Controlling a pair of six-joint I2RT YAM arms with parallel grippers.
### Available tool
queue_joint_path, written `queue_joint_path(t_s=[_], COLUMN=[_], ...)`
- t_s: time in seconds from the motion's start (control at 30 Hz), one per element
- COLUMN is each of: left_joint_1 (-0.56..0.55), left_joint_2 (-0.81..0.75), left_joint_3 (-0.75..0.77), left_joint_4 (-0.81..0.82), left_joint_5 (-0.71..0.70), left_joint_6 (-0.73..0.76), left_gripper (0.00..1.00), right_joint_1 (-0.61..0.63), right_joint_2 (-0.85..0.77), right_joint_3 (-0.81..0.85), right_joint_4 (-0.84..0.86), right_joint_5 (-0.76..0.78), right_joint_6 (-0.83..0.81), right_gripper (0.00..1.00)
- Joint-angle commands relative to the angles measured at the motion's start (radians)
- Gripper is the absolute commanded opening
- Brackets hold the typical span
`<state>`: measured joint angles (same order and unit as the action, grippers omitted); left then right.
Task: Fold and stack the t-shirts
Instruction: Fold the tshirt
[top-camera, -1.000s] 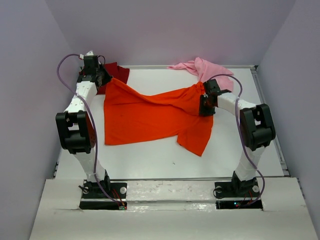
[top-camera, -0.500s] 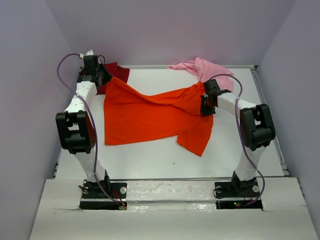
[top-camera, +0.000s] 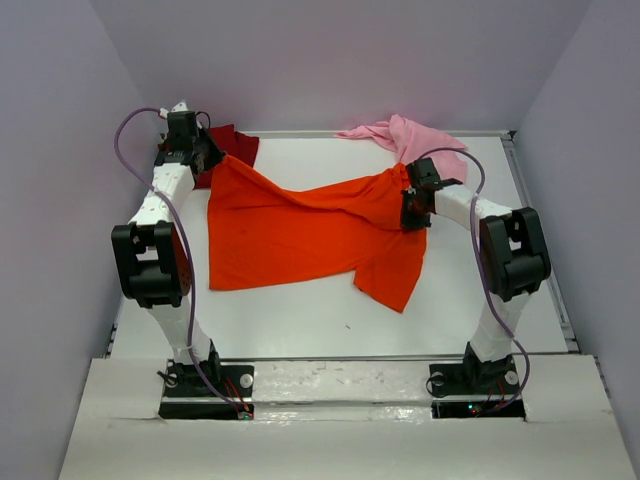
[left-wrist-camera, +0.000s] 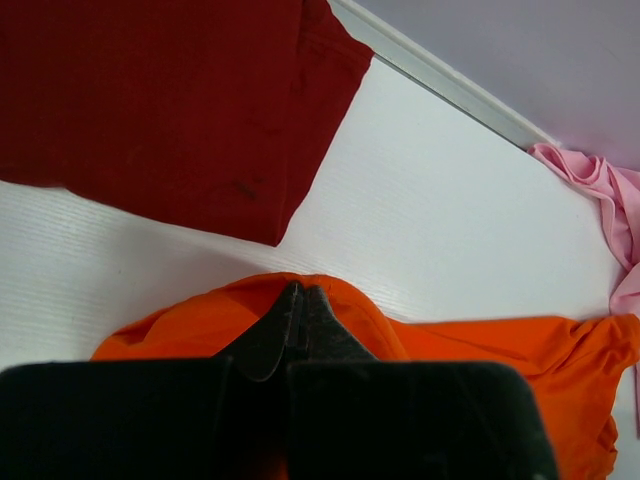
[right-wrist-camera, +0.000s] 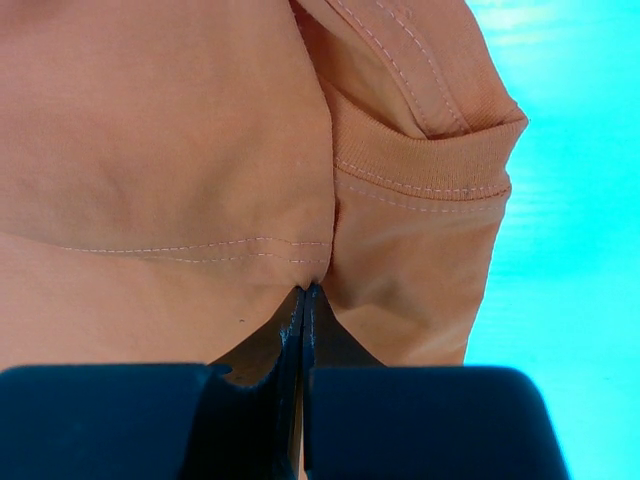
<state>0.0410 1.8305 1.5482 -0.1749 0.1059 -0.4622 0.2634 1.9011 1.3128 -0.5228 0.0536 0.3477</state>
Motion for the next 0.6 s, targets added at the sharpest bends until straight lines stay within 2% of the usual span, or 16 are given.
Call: queue_joint_path(t_s=[0.0,0.23,0.57], left_joint_1=[0.007,0.007,0.005], left_joint_2=[-0.022,-0.028,-0.031], left_joint_3=[-0.007,-0.019,-0.028], left_joint_4=[0.034,0.038,0.041], left_joint_5=[0.023,0.023,0.029], left_joint_6=[-0.001,0.002,0.005], left_gripper=[0.0,0.0,0.0], right_joint_1=[0.004,0.004,0.004], right_joint_2=[-0.028,0.027,0.214], right_joint_3=[0.078,0.23,0.45], right_joint_4=[0.017,-0.022,-0.074], right_joint_5=[0.014,0.005,0.042], right_joint_6=[-0.007,-0.033,-0.046], right_gripper=[0.0,0.0,0.0])
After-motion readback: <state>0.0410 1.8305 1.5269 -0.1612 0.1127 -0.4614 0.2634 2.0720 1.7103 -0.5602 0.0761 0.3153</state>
